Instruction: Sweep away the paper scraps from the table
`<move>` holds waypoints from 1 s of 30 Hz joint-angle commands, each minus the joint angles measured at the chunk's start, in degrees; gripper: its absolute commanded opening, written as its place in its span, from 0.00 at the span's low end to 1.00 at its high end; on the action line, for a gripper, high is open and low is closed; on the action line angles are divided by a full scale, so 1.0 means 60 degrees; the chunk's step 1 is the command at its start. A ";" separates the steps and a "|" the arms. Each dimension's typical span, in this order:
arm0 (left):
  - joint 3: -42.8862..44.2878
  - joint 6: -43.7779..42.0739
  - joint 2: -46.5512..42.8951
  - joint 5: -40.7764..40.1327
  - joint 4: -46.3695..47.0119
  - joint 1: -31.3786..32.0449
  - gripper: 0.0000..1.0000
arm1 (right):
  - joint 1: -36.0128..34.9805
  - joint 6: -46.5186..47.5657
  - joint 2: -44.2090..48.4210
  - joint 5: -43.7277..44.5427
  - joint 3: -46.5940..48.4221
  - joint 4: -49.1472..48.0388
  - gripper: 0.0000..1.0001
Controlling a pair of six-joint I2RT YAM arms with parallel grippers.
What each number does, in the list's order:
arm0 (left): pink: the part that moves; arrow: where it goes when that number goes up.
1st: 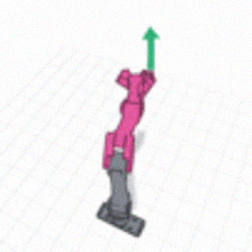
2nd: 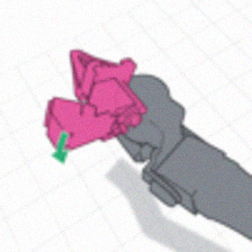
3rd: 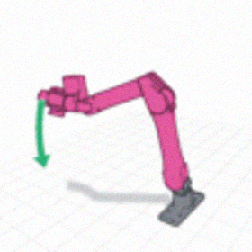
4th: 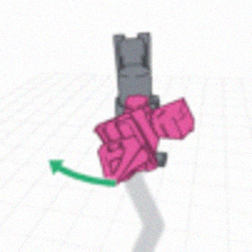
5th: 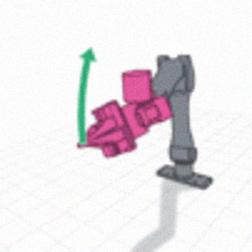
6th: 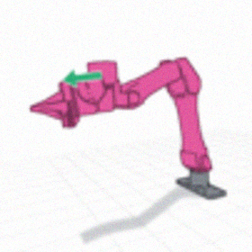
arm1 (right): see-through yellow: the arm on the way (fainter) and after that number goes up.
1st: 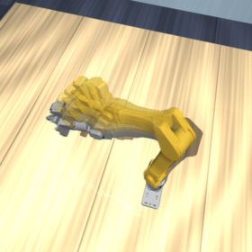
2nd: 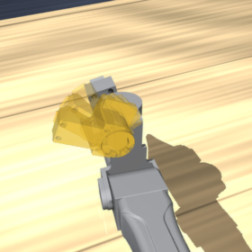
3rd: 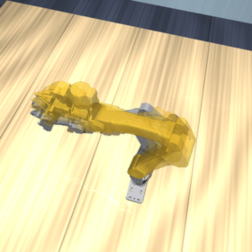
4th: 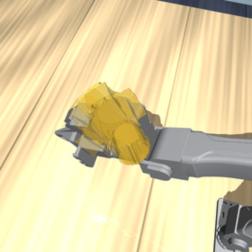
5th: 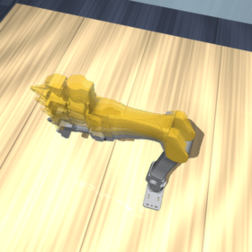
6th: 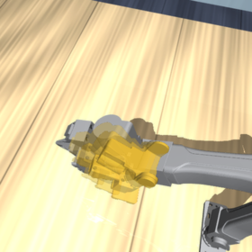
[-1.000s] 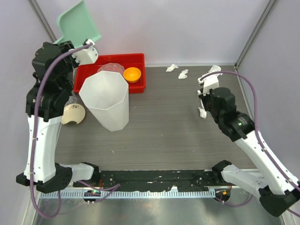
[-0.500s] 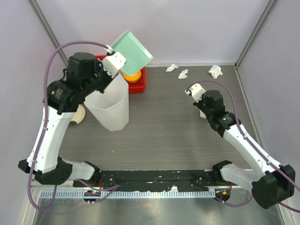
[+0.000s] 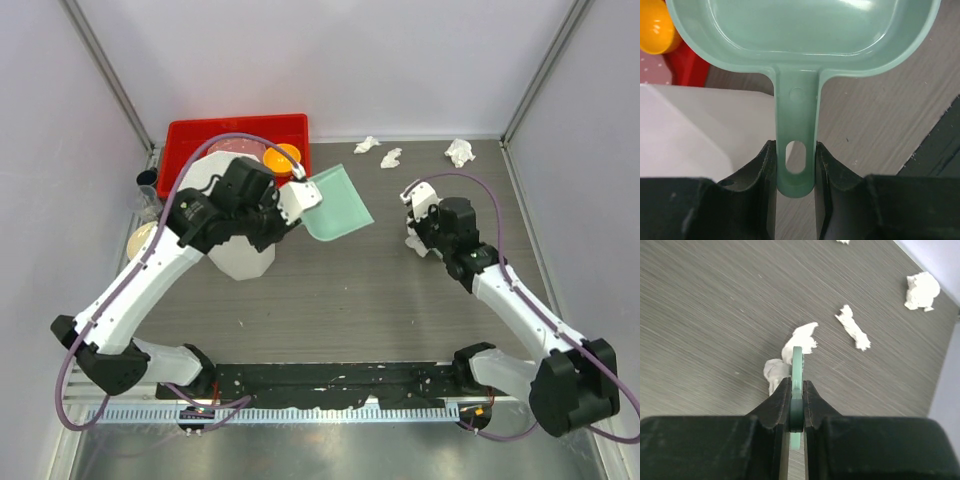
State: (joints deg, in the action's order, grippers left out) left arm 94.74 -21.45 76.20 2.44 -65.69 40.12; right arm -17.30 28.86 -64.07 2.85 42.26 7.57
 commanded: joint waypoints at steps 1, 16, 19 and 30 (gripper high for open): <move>-0.0627 -0.0028 -0.0045 0.0340 -0.0052 0.0768 0.00 | -0.0207 -0.2259 0.1156 -0.1543 -0.0407 -0.0617 0.01; -0.2753 0.0104 0.2515 0.0768 0.0664 0.2220 0.00 | -0.0632 -0.3112 0.2010 0.0182 0.1905 0.1432 0.01; -0.2592 0.0104 0.3103 0.0124 0.0972 0.2234 0.00 | -0.0618 -0.2878 0.1438 0.0578 0.2360 0.1390 0.01; -0.2240 0.0265 0.4876 -0.0787 0.1177 0.2176 0.00 | -0.0135 -0.0799 -0.1491 -0.3314 0.2931 -0.0398 0.01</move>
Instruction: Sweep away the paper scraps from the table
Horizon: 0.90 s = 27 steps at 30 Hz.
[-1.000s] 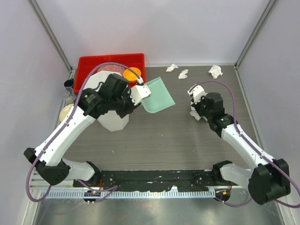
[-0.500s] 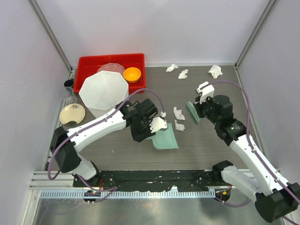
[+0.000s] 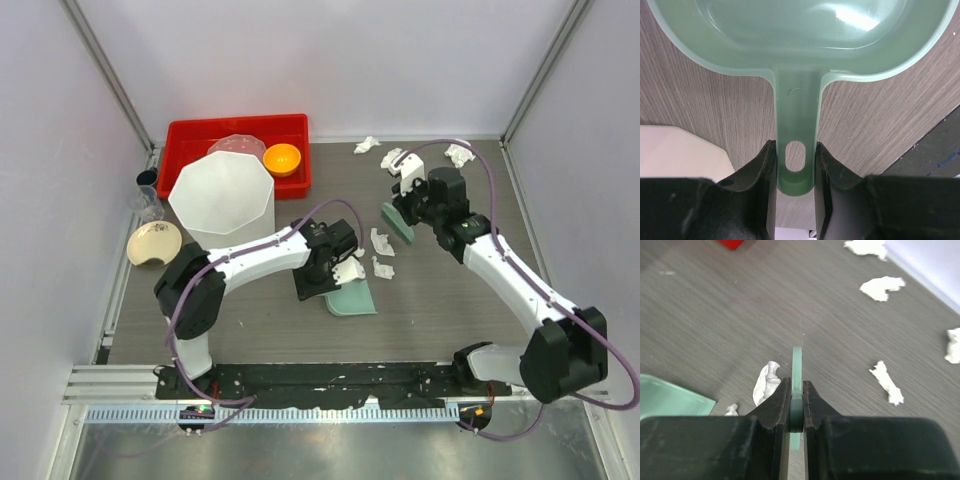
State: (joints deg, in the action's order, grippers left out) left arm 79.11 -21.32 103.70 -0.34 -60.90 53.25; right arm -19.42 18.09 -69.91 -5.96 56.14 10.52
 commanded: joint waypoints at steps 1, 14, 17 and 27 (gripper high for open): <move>0.0394 0.0287 0.0382 -0.0281 0.0409 -0.0042 0.00 | 0.0277 0.1086 -0.0652 -0.1936 0.0706 -0.0730 0.01; 0.1243 0.0859 0.1627 -0.0398 0.1288 -0.1215 0.00 | 0.0440 -0.0549 0.0266 -0.2553 -0.1076 -0.1356 0.01; 0.1695 0.0639 0.2079 -0.0368 0.1362 -0.1215 0.00 | -0.0014 -0.1355 0.0839 -0.2100 -0.1547 -0.1651 0.01; 0.1494 -0.0106 0.1907 -0.0061 0.1976 -0.1215 0.00 | -0.1187 -0.2546 0.1969 -0.0286 -0.1405 -0.1962 0.01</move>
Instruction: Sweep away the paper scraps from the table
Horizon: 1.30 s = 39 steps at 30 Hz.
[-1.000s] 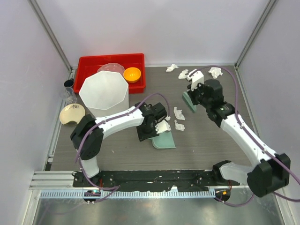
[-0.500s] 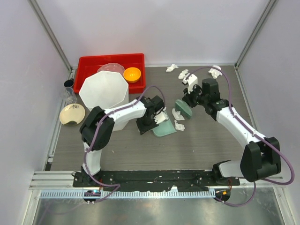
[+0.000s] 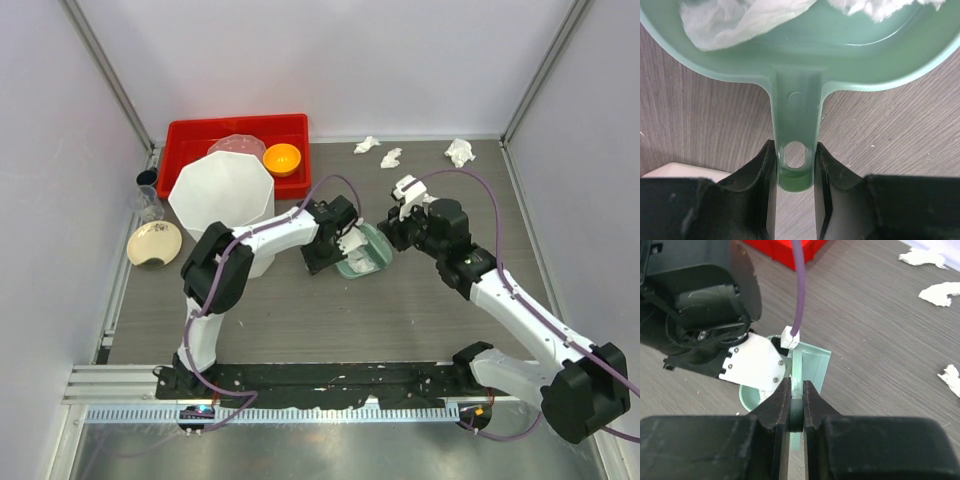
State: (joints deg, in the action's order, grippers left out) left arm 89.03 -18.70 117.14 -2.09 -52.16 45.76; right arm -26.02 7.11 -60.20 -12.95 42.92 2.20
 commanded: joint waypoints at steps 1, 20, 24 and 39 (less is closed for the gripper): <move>-0.0263 -0.0618 -0.0552 0.0318 0.0534 0.0035 0.00 | -0.0087 -0.0688 0.0410 0.1986 0.1222 0.0081 0.01; -0.0878 -0.0370 -0.1578 0.1636 0.0929 0.0020 0.00 | 0.0323 -0.0335 0.0688 0.5336 0.2824 0.2681 0.01; -0.0807 -0.0297 -0.2674 0.2499 0.0799 0.0035 0.00 | 0.0440 -0.0206 0.0966 0.6272 0.2837 0.3264 0.01; 0.3864 0.0480 -0.4596 0.0160 -0.2160 -0.0067 0.00 | 0.0572 0.0030 0.1626 0.6538 0.2560 0.4160 0.01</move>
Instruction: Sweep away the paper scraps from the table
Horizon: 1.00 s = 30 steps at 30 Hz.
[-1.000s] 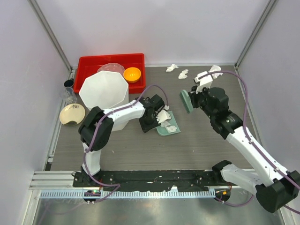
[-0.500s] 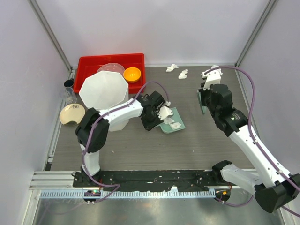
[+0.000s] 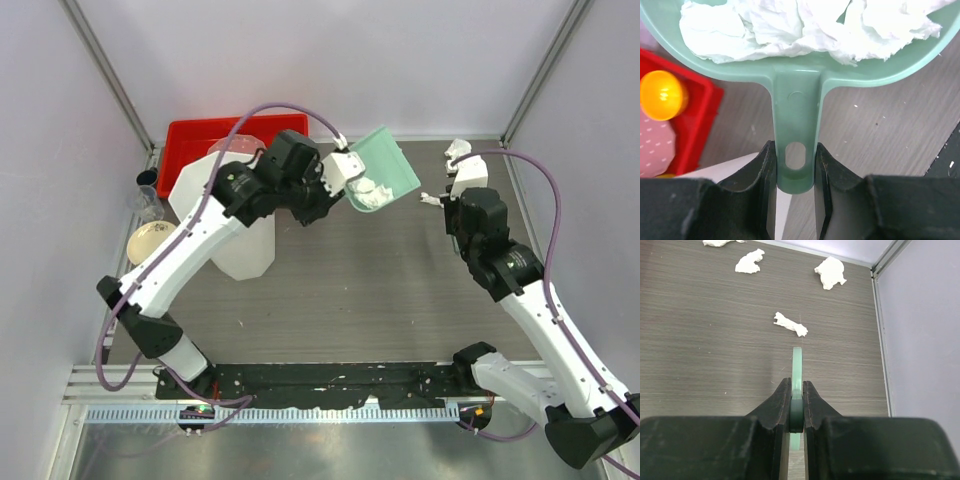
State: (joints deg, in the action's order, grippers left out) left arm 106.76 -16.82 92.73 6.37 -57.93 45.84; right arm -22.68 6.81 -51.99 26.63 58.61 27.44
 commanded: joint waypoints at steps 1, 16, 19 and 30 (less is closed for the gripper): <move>0.1072 0.0137 -0.0586 -0.1441 -0.1460 -0.0155 0.00 | 0.0015 0.0081 0.0300 -0.0102 -0.0114 -0.0033 0.01; 0.0871 -0.2321 -0.3734 -0.6902 -0.2635 -0.2529 0.00 | 0.0015 0.0344 0.0593 -0.1026 -0.0789 0.0041 0.01; -0.0139 -0.3492 -0.4334 -0.9399 -0.2153 -0.2543 0.00 | 0.0015 0.0345 0.0593 -0.1186 -0.0818 0.0055 0.01; -0.3216 -0.9597 -0.5273 -1.1828 0.1649 -0.2543 0.00 | 0.0015 0.0183 0.0974 -0.1597 -0.0730 -0.0018 0.01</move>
State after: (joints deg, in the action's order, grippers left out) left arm 91.61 -54.92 62.22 -58.37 -63.81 30.61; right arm -22.70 7.79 -48.05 17.93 53.39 29.23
